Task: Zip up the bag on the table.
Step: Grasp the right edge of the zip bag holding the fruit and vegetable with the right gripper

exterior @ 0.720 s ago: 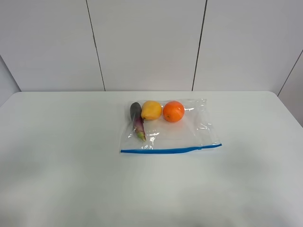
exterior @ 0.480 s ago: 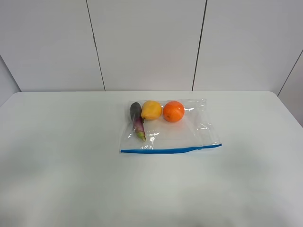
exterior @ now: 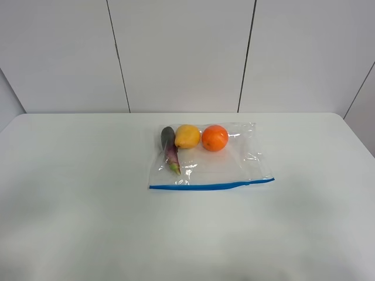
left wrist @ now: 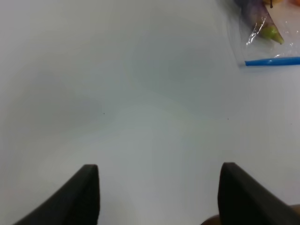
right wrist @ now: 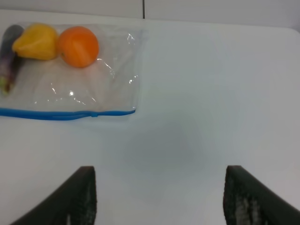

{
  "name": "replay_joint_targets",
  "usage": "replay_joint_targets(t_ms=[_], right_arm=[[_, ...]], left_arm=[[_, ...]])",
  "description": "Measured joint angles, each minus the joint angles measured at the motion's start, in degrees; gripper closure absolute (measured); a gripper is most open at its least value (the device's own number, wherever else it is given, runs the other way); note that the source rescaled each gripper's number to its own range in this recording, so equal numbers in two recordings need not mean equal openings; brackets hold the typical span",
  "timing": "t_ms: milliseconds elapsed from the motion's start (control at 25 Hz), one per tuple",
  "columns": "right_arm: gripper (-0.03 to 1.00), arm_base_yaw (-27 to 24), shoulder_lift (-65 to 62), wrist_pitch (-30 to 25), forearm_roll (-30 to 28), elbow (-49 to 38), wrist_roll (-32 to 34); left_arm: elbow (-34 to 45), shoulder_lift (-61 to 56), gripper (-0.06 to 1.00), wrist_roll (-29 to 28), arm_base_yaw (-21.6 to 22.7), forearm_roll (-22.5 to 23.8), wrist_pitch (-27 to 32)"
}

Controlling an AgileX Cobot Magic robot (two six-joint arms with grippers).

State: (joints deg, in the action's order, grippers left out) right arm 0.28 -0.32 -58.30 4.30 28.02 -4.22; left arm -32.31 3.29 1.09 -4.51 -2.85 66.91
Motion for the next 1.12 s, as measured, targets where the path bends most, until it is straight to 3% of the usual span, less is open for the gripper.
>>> replay_joint_targets(t_ms=[1120], right_arm=[[0.24,0.0,0.0,0.0,0.0,0.0,0.0]], left_arm=[[0.0,0.0,-0.06,0.0,0.0,0.0,0.0]])
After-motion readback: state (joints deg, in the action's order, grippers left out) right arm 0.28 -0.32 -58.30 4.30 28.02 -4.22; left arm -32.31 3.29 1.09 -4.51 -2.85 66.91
